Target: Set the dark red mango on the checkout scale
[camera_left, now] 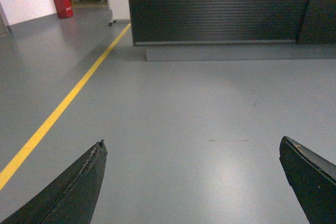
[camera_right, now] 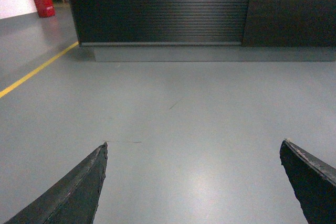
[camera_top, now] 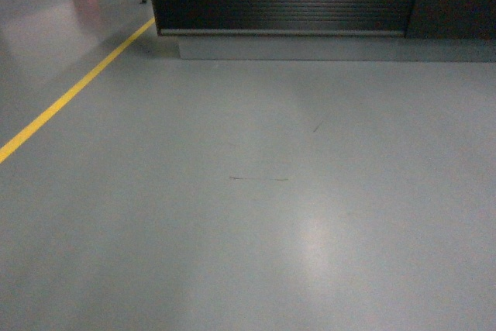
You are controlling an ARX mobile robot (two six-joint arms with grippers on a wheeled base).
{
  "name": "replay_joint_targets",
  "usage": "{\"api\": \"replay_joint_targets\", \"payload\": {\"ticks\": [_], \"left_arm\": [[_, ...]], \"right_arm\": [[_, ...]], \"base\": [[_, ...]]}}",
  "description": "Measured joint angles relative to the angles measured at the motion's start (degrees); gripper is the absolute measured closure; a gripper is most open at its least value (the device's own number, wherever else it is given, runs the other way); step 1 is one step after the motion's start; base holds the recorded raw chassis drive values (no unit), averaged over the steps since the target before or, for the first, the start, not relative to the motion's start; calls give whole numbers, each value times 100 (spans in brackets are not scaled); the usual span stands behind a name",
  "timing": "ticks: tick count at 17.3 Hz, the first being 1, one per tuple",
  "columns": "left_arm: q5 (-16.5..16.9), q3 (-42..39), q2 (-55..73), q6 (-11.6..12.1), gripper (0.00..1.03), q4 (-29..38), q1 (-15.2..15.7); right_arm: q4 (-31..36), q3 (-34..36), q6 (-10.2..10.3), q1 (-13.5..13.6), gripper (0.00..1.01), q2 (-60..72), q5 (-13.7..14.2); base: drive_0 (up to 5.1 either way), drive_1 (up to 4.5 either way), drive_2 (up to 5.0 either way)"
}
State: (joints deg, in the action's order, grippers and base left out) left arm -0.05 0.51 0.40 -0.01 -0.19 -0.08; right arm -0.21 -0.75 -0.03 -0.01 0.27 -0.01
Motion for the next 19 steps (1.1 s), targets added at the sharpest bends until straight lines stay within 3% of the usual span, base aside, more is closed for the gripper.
{"api": "replay_joint_targets", "payload": {"ticks": [19], "left_arm": [[0, 0, 0, 0, 5, 0, 0]], "right_arm": [[0, 0, 0, 0, 3, 0, 0]], "base": [[0, 0, 0]]}}
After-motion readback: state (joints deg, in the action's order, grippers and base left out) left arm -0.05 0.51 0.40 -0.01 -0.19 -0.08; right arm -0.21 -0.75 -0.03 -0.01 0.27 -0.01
